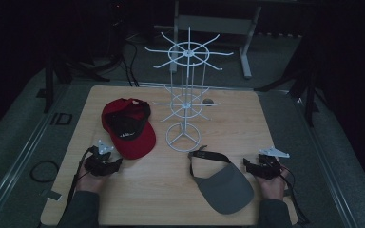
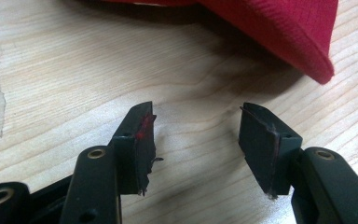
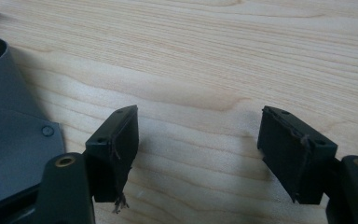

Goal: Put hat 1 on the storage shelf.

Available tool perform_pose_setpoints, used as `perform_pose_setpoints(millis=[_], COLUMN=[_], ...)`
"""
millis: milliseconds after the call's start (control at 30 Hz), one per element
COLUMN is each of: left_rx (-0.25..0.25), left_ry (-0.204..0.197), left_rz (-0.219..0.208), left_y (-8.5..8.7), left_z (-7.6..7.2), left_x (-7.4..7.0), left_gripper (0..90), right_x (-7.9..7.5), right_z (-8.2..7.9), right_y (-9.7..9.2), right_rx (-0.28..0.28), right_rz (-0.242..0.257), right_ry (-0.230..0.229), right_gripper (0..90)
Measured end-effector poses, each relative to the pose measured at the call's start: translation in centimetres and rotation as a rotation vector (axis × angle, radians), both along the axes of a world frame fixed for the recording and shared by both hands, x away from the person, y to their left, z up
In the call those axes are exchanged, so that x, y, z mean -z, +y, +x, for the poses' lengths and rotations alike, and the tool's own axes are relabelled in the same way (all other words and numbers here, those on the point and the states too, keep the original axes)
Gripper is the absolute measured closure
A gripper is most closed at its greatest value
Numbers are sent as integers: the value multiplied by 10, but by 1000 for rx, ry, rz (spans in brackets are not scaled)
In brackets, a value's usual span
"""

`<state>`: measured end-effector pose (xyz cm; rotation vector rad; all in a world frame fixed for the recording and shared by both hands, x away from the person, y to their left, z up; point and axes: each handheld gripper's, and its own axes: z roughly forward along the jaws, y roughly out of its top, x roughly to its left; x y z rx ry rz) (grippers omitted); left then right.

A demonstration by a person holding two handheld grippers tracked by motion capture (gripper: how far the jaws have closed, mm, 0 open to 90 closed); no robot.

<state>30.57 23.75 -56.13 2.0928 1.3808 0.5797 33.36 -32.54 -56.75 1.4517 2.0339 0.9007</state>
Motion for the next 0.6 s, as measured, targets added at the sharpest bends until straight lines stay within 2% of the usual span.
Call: perform_pose_setpoints(millis=[167,267,367,467,600], left_rx=[0,5,7,11,19], left_ry=[10,25,20,2,0], left_rz=[-13,-41,-67,-64,-71], left_y=[2,5,7,8,9], left_z=[0,0,-1,-6,-10], left_x=[0,-1,-4,-11,-18], left_gripper=[460,456,457,458,464], right_x=[0,0,0,0,0], right_z=[0,0,0,0,0], right_y=[0,0,0,1,2], right_rx=[-2,-6,-8,-4,6], right_rz=[0,0,0,0,-2], right_ry=[0,0,0,1,0], right_gripper=[287,287,285,282,283])
